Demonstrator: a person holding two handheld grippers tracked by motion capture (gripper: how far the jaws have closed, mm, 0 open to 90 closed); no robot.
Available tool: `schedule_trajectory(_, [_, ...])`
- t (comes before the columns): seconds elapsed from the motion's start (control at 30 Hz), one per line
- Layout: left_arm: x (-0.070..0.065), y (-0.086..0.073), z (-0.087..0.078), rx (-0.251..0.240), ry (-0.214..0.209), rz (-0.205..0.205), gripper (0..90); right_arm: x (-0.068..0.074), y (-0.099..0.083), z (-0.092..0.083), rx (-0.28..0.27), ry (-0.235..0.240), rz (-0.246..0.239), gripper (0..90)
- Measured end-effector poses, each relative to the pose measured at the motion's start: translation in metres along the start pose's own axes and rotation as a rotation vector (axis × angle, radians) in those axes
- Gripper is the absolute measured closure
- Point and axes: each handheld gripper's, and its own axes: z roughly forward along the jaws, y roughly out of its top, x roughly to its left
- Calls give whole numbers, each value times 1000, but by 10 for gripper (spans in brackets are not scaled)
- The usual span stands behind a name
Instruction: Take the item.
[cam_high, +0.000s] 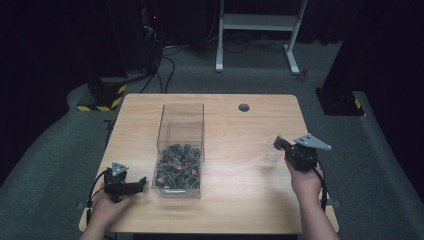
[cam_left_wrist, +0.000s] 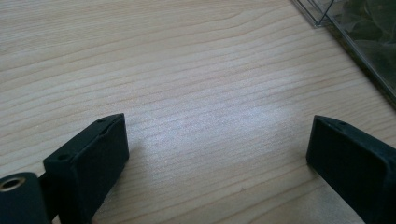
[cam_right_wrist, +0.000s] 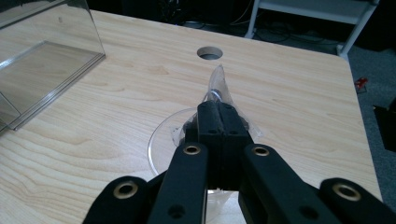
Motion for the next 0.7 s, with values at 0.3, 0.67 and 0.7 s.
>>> schedule_trajectory(0.3, [0,0,0,0,0,0,59,2,-5,6,25,-2,-2,900])
schedule_trajectory(0.67, [0,0,0,0,-1,-1,59,4,-8,11,34,-1,9,837])
schedule_trajectory(0.7, [0,0,0,0,0,-1,59,4,-8,10,32,-2,12,829])
